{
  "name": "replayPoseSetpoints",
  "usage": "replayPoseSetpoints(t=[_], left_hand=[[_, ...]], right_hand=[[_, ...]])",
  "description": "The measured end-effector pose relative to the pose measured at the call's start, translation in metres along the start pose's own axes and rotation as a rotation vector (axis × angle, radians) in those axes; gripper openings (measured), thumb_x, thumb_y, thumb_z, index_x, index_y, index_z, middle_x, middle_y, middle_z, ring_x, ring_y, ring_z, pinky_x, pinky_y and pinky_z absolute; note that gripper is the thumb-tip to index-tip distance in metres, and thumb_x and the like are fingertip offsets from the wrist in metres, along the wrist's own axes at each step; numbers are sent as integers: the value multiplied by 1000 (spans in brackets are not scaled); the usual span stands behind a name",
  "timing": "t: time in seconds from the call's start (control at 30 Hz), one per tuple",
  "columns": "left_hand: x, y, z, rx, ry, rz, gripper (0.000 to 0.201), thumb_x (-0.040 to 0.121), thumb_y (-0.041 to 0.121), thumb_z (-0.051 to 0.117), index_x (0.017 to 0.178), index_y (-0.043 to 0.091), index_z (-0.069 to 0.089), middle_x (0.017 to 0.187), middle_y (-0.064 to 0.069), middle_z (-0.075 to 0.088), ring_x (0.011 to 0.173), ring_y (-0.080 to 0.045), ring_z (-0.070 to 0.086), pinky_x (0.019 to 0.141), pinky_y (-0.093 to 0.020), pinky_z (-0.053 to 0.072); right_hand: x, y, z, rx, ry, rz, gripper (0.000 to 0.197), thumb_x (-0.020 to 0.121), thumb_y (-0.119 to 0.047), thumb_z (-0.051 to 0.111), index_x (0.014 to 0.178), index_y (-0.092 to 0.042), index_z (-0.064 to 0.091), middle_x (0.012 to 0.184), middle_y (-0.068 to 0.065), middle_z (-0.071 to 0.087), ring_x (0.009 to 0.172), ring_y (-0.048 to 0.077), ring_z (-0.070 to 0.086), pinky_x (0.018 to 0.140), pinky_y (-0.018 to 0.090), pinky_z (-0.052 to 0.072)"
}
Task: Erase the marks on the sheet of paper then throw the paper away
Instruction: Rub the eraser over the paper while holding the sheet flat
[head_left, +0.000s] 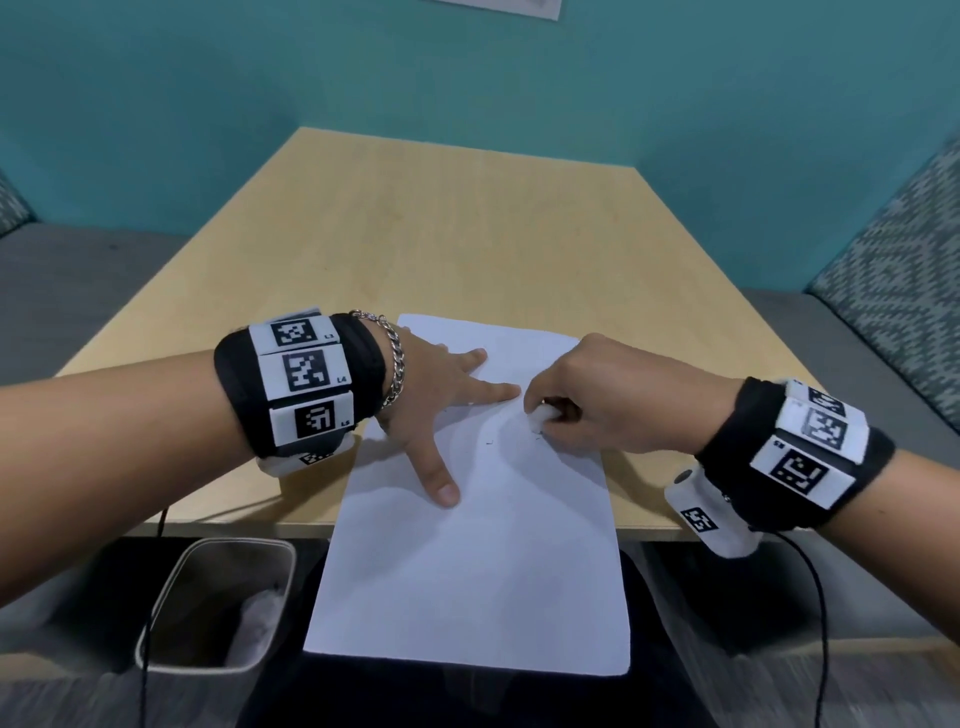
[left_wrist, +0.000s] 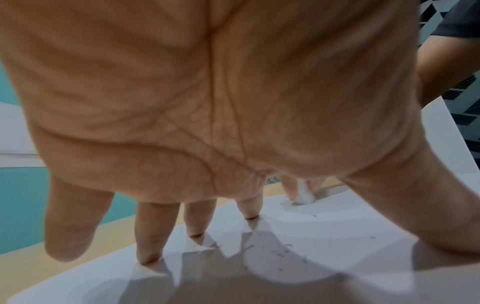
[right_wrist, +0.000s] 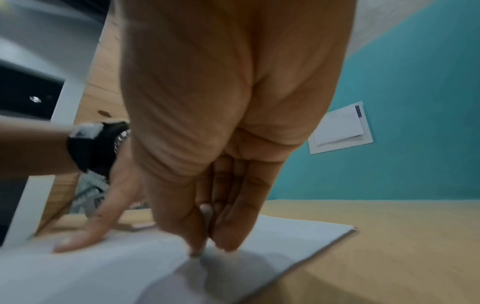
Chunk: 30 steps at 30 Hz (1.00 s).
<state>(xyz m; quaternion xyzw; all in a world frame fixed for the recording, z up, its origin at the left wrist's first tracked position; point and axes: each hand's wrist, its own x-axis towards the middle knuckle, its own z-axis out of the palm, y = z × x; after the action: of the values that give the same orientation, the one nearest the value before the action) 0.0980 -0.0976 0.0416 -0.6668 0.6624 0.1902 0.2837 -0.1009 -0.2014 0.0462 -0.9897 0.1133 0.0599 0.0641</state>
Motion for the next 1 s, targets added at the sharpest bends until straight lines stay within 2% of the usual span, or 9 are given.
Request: replayPoseSetpoints(t=[0.13, 0.27, 0.37, 0.43, 0.6, 0.73, 0.83, 0.9, 1.0], left_hand=[[-1, 1, 0, 8, -5, -8, 136, 60, 93, 72, 154, 63, -22, 173, 6, -26, 163, -33, 5, 124, -68, 15], [-1, 2, -2, 6, -7, -5, 137, 60, 92, 72, 154, 62, -22, 173, 5, -26, 163, -34, 6, 125, -67, 15], [-1, 3, -2, 9, -17, -11, 138, 60, 91, 73, 154, 62, -22, 172, 5, -27, 162, -34, 7, 125, -66, 16], [-2, 3, -2, 6, -21, -12, 137, 61, 90, 73, 155, 61, -22, 172, 5, -28, 163, -34, 5, 125, -67, 15], [-1, 2, -2, -2, -22, -9, 137, 60, 91, 73, 154, 62, -23, 172, 6, -28, 163, -33, 3, 125, -67, 15], [-1, 3, -2, 9, -26, -16, 136, 62, 91, 72, 154, 61, -23, 172, 6, -29, 163, -34, 1, 125, -67, 15], [1, 2, 0, 17, -17, -9, 137, 60, 93, 71, 154, 62, -23, 172, 5, -28, 163, -34, 4, 124, -68, 18], [1, 2, 0, 21, -14, -8, 137, 59, 94, 71, 153, 63, -23, 172, 5, -28, 162, -34, 7, 124, -67, 20], [0, 3, 0, 17, -26, -15, 137, 61, 92, 72, 154, 62, -24, 172, 5, -29, 162, -36, 6, 123, -68, 20]], right_hand=[[-10, -12, 8, -29, -5, -68, 22, 87, -19, 54, 67, -20, 45, 60, 6, 47, 59, 24, 39, 54, 40, 40], [-8, -10, 3, -61, 11, -10, 18, 85, -16, 54, 68, -16, 47, 62, 9, 47, 60, 23, 32, 55, 42, 39], [-10, -16, 9, -130, 1, -2, 23, 86, -19, 52, 67, -19, 40, 62, 4, 46, 60, 29, 42, 55, 45, 44], [-16, -24, 14, -158, -38, -36, 23, 90, -23, 52, 70, -18, 41, 65, 2, 47, 63, 31, 51, 53, 48, 47], [-12, -12, 6, -141, 16, 44, 21, 88, -17, 52, 70, -15, 40, 63, 4, 46, 62, 29, 42, 57, 52, 45], [-21, -24, 9, -128, -26, -46, 22, 91, -20, 54, 72, -16, 46, 64, 3, 46, 60, 26, 42, 55, 41, 41], [-16, -14, 4, -91, 19, 29, 14, 87, -18, 54, 75, -12, 56, 64, 9, 48, 61, 21, 28, 58, 45, 46], [-17, -13, 5, -80, 44, 44, 14, 85, -16, 54, 72, -11, 53, 63, 11, 45, 62, 22, 26, 57, 47, 45], [-24, -25, 9, -59, 2, -28, 19, 87, -17, 54, 70, -14, 45, 61, 8, 41, 61, 25, 32, 54, 42, 39]])
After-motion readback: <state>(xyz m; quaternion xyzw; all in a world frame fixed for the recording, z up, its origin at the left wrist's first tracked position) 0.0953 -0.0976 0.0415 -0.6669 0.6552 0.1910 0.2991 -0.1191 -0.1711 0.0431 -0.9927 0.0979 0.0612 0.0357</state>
